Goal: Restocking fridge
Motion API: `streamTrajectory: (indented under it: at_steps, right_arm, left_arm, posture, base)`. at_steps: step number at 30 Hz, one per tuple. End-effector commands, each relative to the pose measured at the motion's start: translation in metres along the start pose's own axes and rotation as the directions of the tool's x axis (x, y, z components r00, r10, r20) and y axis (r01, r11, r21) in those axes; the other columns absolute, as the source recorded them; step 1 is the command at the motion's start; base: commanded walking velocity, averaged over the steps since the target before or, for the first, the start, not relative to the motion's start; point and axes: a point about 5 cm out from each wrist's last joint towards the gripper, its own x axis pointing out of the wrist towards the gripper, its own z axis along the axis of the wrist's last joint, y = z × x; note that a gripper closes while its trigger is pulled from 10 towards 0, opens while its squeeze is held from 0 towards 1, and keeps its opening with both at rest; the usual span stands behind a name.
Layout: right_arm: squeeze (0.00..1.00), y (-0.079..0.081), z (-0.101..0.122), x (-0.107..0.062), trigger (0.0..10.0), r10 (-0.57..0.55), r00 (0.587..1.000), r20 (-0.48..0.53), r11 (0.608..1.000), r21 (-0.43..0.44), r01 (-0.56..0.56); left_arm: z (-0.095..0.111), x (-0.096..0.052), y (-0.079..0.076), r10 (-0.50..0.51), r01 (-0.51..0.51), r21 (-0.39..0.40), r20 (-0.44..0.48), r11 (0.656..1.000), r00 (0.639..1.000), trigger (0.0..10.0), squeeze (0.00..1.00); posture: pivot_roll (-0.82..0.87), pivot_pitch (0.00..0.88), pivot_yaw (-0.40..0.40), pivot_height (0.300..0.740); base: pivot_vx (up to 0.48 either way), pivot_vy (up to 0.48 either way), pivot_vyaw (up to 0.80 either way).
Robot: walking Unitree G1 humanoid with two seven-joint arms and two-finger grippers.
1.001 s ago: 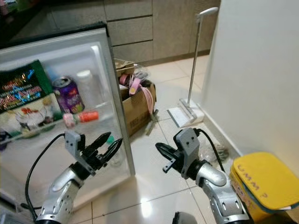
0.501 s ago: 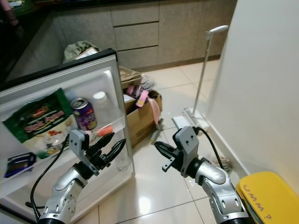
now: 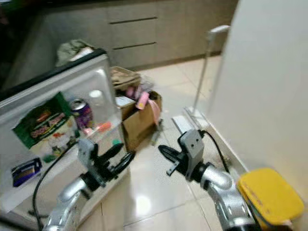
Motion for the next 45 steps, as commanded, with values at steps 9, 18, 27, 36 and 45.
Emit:
streamTrajectory:
  at_steps: [9, 18, 27, 36, 45]
  right_arm:
    - [0.0, 0.009, -0.003, 0.006, 10.0, 0.024, 1.0, 0.008, 1.0, 0.017, -0.024]
    - [0.0, 0.008, -0.007, 0.007, 10.0, 0.009, 1.0, -0.013, 1.0, 0.028, -0.008]
    - [0.0, 0.008, -0.008, 0.008, 10.0, 0.008, 1.0, -0.013, 1.0, 0.029, -0.007]
    - [0.0, 0.009, -0.012, 0.01, 10.0, 0.0, 1.0, -0.031, 0.999, 0.047, 0.002]
    - [0.0, 0.015, -0.02, 0.008, 10.0, 0.06, 0.997, -0.043, 0.995, 0.077, -0.057]
  left_arm:
    - [-0.011, -0.014, 0.01, 0.029, -0.03, -0.021, -0.046, 0.999, 0.999, 10.0, 0.0]
    - [-0.021, -0.019, 0.005, -0.059, 0.052, -0.05, -0.139, 0.997, 0.989, 10.0, 0.0]
    - [-0.027, -0.017, 0.004, -0.049, 0.039, -0.07, -0.159, 0.997, 0.986, 10.0, 0.0]
    - [-0.037, -0.023, 0.006, -0.032, 0.021, -0.055, -0.212, 0.998, 0.977, 10.0, 0.0]
    - [-0.056, -0.045, 0.014, 0.017, -0.039, -0.07, -0.297, 0.997, 0.955, 10.0, 0.0]
  posture:
    - [-0.08, 0.0, 0.034, 0.674]
    - [-0.07, 0.0, 0.035, 0.674]
    - [-0.08, 0.0, 0.036, 0.674]
    - [-0.07, 0.0, 0.035, 0.674]
    - [-0.07, 0.0, 0.033, 0.694]
  base:
    - [-0.151, 0.0, 0.0]
    - [0.0, -0.103, 0.0]
    - [0.0, -0.449, 0.0]
    - [0.0, 0.0, 0.0]
    - [0.0, 0.0, 0.0]
